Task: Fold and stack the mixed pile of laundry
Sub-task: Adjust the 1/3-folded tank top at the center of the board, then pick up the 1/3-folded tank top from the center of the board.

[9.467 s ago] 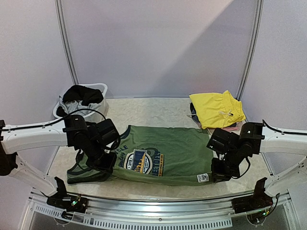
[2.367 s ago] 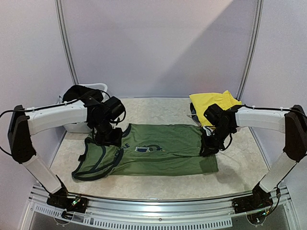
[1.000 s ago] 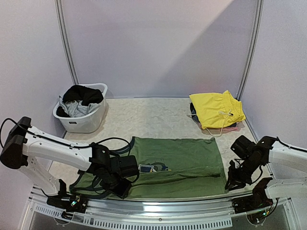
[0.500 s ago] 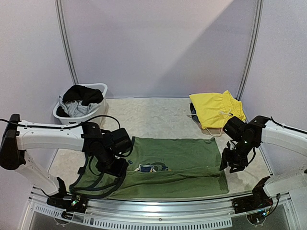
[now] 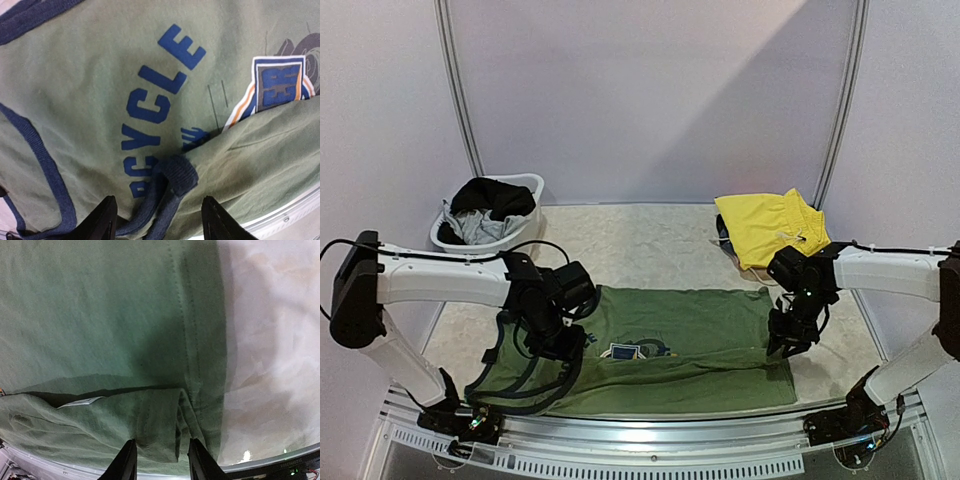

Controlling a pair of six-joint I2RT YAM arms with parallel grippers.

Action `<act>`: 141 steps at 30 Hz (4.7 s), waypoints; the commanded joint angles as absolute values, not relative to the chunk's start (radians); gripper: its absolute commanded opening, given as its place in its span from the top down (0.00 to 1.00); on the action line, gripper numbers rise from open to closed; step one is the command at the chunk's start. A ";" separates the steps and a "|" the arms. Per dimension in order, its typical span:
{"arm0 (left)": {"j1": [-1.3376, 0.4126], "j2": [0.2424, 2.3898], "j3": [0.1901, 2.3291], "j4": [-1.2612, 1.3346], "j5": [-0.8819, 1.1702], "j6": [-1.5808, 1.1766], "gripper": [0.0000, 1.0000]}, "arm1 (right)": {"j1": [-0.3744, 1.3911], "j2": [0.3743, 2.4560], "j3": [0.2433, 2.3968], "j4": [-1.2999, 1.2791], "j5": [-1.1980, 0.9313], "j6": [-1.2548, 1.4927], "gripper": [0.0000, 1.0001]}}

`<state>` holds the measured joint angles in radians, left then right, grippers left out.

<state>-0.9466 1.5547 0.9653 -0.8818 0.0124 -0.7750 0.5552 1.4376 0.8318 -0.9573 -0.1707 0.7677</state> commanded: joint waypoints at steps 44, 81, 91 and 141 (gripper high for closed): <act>-1.153 1.030 0.745 -0.926 0.358 -0.907 0.97 | 0.629 0.754 0.816 -1.664 -0.681 0.862 1.00; -1.004 1.490 0.987 -1.035 0.271 -0.761 0.96 | 0.655 1.127 0.753 -1.342 -0.231 1.012 1.00; -0.980 1.583 1.052 -1.078 0.206 -0.759 0.91 | 0.600 1.317 0.834 -1.207 -0.121 0.930 0.99; -0.548 2.282 1.827 -1.034 0.152 -0.369 0.55 | 0.288 2.085 1.529 -0.991 -0.095 0.558 0.56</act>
<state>-0.5697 2.2467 1.8462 -1.0576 0.1390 -0.3954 0.2890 2.0525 1.5463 -1.0061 -0.0883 0.5591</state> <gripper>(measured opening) 0.449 0.444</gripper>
